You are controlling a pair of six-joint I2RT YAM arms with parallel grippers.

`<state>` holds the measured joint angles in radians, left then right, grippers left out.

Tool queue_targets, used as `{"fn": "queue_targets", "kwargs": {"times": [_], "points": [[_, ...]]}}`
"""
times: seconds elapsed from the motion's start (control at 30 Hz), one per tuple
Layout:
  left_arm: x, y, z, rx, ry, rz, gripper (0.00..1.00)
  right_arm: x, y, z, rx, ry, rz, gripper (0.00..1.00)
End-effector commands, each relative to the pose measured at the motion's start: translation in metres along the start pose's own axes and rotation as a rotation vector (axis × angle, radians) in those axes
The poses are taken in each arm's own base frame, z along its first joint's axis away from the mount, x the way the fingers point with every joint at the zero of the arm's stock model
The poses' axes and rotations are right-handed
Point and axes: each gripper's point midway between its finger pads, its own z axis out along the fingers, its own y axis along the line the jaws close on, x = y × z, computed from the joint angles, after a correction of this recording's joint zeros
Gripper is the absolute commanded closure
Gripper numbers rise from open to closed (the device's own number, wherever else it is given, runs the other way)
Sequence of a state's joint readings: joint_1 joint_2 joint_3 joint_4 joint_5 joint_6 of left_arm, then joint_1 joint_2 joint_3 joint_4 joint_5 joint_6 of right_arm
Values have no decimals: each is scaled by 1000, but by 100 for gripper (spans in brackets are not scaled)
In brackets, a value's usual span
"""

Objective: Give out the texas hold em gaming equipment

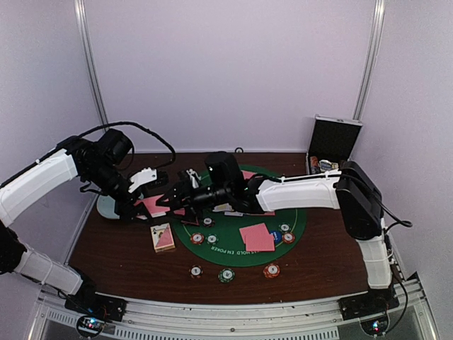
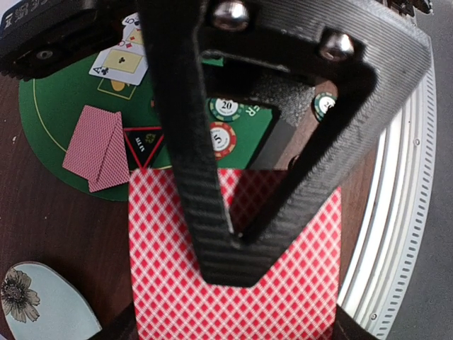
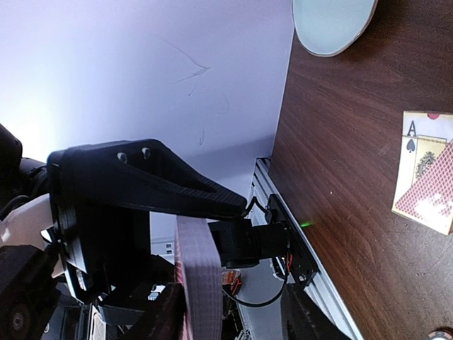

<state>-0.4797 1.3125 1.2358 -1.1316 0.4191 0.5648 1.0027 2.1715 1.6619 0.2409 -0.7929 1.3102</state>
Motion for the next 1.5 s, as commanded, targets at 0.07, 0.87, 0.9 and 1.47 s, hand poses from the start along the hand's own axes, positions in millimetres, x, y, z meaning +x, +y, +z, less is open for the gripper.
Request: {"fn": "queue_targets", "kwargs": {"times": [0.07, 0.87, 0.9, 1.47], "points": [[-16, 1, -10, -24, -72, 45, 100, -1, -12, -21, 46, -19, 12, 55], [-15, 4, -8, -26, -61, 43, 100, 2, 32, -54, -21, -53, -15, 87], [-15, 3, -8, -26, -61, 43, 100, 2, 34, -56, -26, -56, -17, 87], [-15, 2, -8, -20, -67, 46, 100, 4, 48, -64, -63, -45, -19, 87]]}}
